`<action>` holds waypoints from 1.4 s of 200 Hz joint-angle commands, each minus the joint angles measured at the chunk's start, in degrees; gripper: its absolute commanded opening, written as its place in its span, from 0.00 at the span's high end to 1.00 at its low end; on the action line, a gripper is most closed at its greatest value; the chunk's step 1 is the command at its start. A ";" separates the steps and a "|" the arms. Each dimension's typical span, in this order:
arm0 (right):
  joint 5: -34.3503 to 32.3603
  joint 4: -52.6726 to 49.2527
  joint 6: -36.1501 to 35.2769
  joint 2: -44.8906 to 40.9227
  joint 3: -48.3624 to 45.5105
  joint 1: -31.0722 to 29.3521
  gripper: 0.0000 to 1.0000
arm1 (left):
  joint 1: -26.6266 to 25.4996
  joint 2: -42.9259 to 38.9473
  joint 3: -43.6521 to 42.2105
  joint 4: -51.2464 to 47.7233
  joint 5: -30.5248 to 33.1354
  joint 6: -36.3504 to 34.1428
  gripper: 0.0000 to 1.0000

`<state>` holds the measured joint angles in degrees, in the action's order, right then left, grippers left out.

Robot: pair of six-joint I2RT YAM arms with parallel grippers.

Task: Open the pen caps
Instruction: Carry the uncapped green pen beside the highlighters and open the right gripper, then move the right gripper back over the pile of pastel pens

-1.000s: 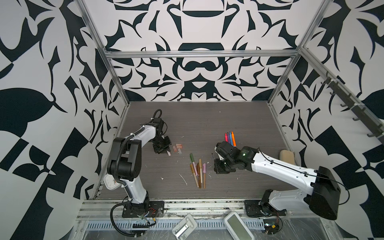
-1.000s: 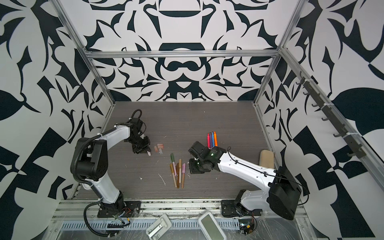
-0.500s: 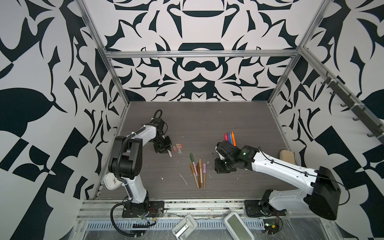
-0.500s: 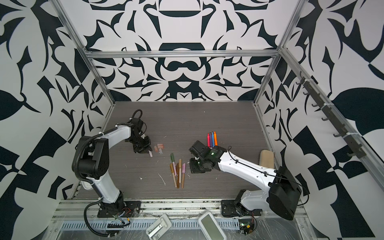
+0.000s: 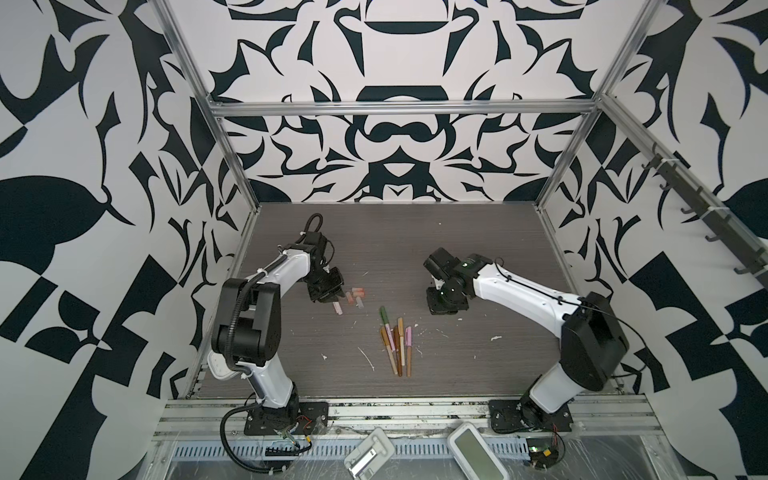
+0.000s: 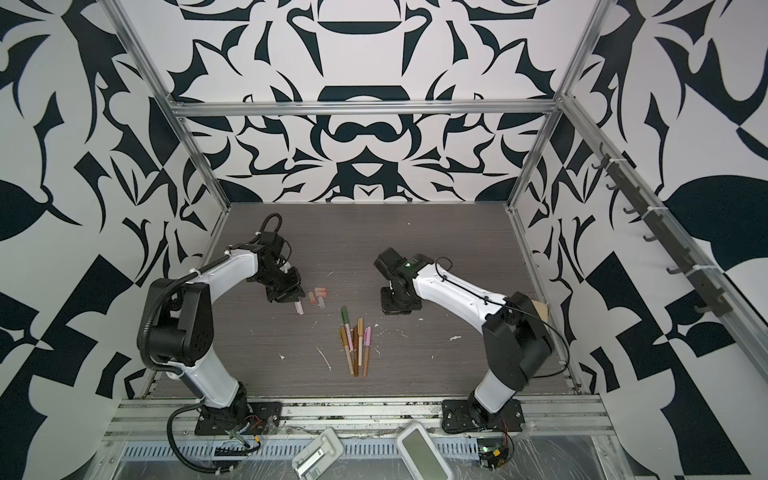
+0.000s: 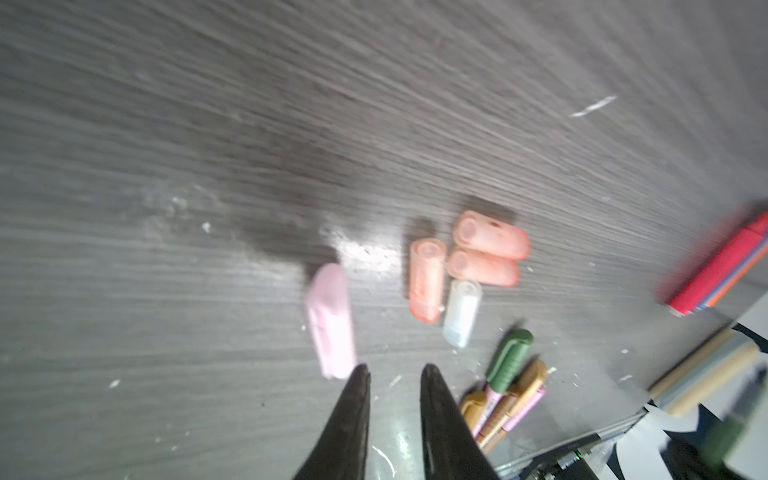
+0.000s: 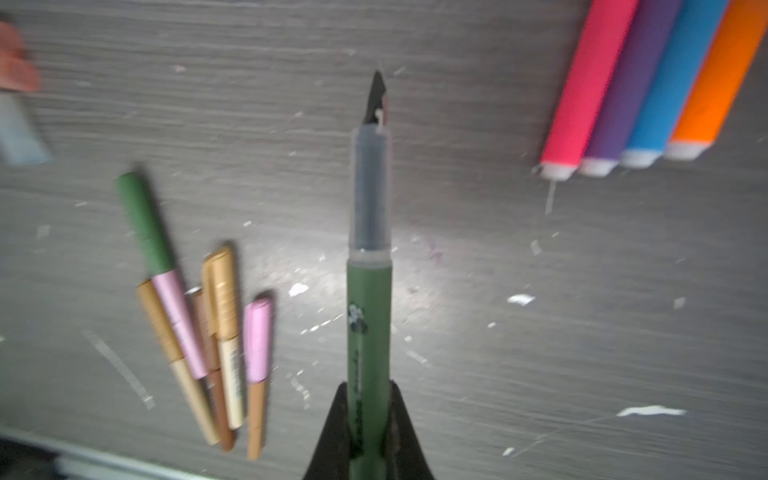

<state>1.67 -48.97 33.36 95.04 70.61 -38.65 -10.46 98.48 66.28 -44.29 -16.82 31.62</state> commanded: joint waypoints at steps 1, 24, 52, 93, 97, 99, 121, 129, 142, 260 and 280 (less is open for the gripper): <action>-4.05 -4.54 -4.45 3.02 4.39 1.49 1.00 | 0.15 -3.59 2.53 -3.72 -1.23 -0.33 0.74; -3.48 -5.47 -5.03 7.70 7.21 2.53 1.00 | 0.18 -5.73 2.88 -4.20 -1.05 -0.33 0.74; -4.90 -6.54 -5.30 11.47 9.94 3.04 1.00 | 0.22 -6.79 3.06 -4.62 -1.11 -0.39 0.74; -8.84 -9.60 -7.11 16.67 13.80 3.81 0.98 | 0.44 -7.39 1.91 -4.57 -1.37 -0.41 0.74; -9.07 -9.78 -7.09 17.02 13.99 3.84 0.98 | 0.52 -7.47 1.72 -4.44 -1.37 -0.41 0.74; -9.12 -9.88 -7.15 17.15 14.09 3.89 0.97 | 0.52 -7.54 1.63 -4.41 -1.33 -0.41 0.74; -9.10 -9.90 -7.37 18.06 14.56 4.11 0.89 | 0.79 -7.86 0.86 -4.23 -1.36 -0.41 0.74; -8.97 -9.77 -7.40 18.07 14.64 4.11 0.81 | 0.87 -7.81 0.73 -4.21 -1.30 -0.42 0.74; -8.88 -9.73 -7.61 18.07 14.65 4.11 0.74 | 0.88 -7.79 0.60 -4.22 -1.51 -0.41 0.74; -7.22 -10.19 -7.54 15.97 15.40 4.07 0.73 | 1.05 -6.59 0.87 -3.34 -2.60 0.47 0.74; -6.16 -8.40 -6.20 12.97 13.80 3.44 0.73 | 1.05 -6.82 0.61 -3.30 -2.73 0.49 0.74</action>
<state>-5.37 -57.17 25.61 113.58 84.16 -34.61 -9.69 92.07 67.81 -46.30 -18.59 31.75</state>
